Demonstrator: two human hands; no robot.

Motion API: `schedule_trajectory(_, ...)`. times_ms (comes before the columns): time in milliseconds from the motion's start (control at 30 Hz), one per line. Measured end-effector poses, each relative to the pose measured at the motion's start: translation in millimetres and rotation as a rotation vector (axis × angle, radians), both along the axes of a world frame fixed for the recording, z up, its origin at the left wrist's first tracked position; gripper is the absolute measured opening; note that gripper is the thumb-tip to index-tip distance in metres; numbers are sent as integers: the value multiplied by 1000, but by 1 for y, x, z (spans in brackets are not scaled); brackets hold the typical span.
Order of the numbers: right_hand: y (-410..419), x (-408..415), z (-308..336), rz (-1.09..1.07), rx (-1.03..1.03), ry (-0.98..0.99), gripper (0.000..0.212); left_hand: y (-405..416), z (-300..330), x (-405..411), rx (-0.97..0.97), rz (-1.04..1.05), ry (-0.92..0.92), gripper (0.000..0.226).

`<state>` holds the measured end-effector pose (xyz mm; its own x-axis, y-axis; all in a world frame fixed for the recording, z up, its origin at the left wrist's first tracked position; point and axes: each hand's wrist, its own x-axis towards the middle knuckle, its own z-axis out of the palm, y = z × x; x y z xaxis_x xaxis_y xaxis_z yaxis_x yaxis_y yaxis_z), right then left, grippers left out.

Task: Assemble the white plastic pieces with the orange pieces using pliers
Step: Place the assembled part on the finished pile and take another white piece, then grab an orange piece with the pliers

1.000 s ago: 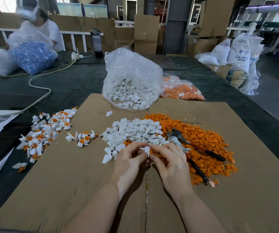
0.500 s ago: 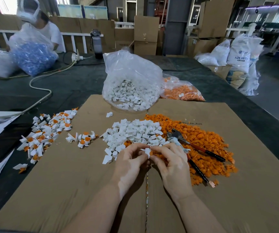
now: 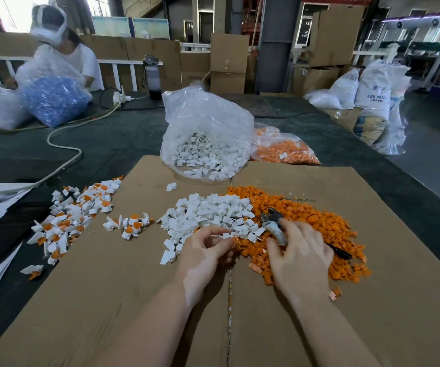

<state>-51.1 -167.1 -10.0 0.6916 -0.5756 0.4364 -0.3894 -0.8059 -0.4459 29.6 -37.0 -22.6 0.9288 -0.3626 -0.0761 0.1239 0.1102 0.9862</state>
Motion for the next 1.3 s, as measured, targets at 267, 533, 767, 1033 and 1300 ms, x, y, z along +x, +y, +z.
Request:
schedule_trajectory(267, -40, 5, 22, -143, 47, 648, 52, -5, 3, 7, 4, 2, 53, 11)
schedule_trajectory(533, -33, 5, 38, 36, 27, 471, 31, -8, 15, 12, -37, 60, 119, 11)
schedule_trajectory(767, -9, 4, 65, 476, 599, 412, 32, -9, 26, 30, -137, 149, 211, 8)
schedule_trajectory(1033, 2, 6, 72, 512, 861, 484, 24, -12, 29, 39, -116, 207, 234, 5)
schedule_trajectory(1300, 5, 10, 65, 507, 689, 497, 27, -15, 31, 36, -121, 228, 248, 7)
